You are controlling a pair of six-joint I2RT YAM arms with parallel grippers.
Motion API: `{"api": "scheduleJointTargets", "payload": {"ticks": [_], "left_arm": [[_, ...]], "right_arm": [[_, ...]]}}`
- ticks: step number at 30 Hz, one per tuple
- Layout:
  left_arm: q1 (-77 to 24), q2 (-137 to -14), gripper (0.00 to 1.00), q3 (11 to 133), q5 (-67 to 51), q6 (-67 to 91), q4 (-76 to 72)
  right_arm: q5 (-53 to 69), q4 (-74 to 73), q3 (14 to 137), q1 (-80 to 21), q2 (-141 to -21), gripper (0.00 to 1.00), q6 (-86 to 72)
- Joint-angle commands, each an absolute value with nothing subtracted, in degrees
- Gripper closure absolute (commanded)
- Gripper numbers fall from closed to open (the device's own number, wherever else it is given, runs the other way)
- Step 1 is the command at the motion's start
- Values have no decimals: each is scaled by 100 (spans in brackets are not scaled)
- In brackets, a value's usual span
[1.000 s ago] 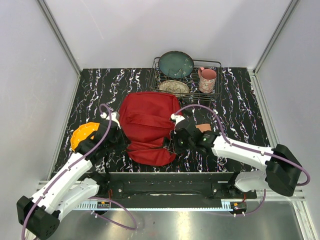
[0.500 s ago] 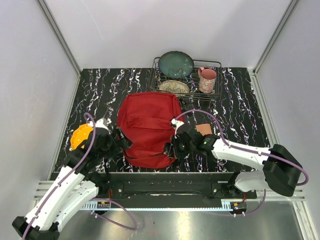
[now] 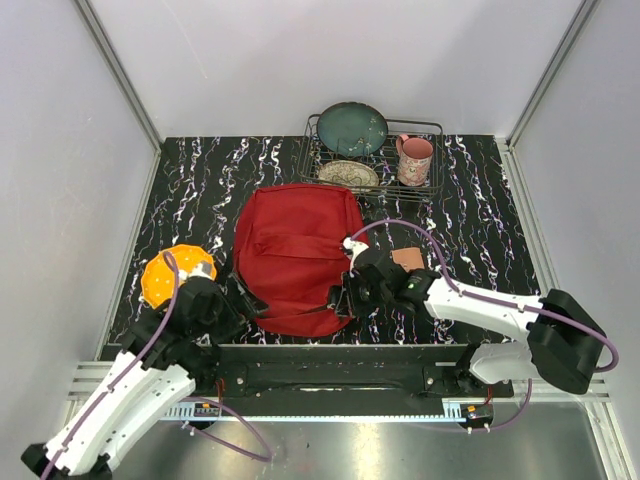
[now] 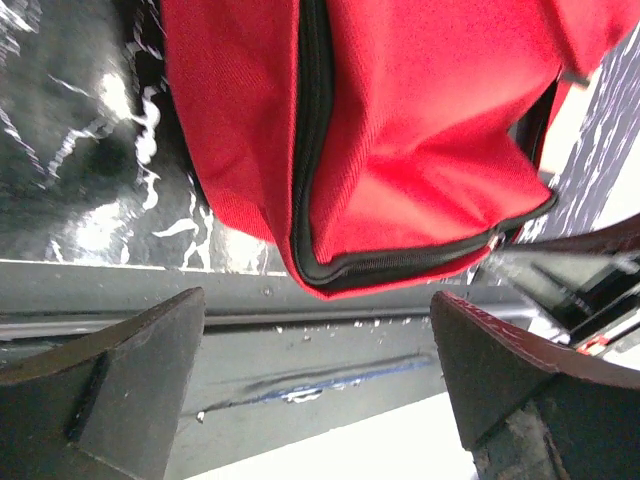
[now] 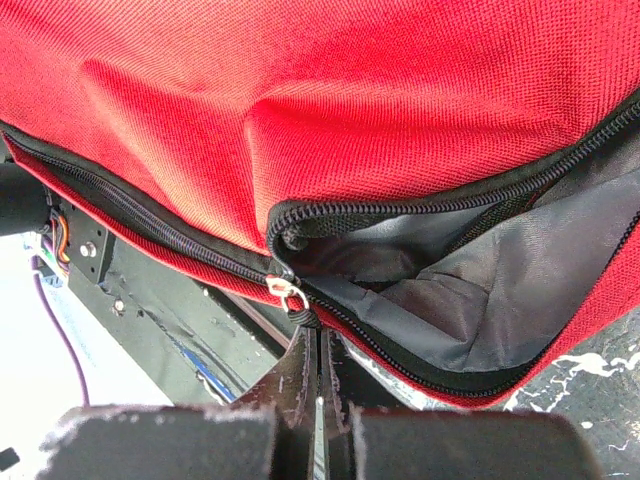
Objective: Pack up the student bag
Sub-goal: Zip the student bag at the center of the board.
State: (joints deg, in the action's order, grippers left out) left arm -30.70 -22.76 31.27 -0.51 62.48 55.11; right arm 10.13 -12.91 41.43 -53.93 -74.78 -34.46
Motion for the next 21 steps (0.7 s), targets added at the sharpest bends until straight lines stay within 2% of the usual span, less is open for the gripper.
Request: {"api": "scheduleJointTargets", "payload": {"ticks": [1, 5, 8, 10, 13, 21], "left_arm": [[-4023, -2399, 1, 2997, 313, 7344, 4931], [-5586, -3056, 1, 2805, 1150, 8164, 4274], [-6185, -4137, 1, 2855, 1449, 8446, 3096], [-6240, -4908, 1, 3136, 1634, 8123, 2821], [-6240, -5412, 1, 3638, 1942, 7849, 2892], [-6223, -5177, 1, 3112, 2145, 8094, 2269]], "right_arm": [[1037, -1195, 4069, -5335, -7277, 100, -3472], [1055, -1213, 4078, -5335, -7277, 100, -3489], [1046, -1239, 4113, -5344, -7277, 100, -3489], [1072, -1292, 4113, -5361, -7199, 100, -3498], [1177, -1301, 4043, -5458, -7032, 100, -3542], [502, -1371, 3929, -6784, -7128, 100, -4227]]}}
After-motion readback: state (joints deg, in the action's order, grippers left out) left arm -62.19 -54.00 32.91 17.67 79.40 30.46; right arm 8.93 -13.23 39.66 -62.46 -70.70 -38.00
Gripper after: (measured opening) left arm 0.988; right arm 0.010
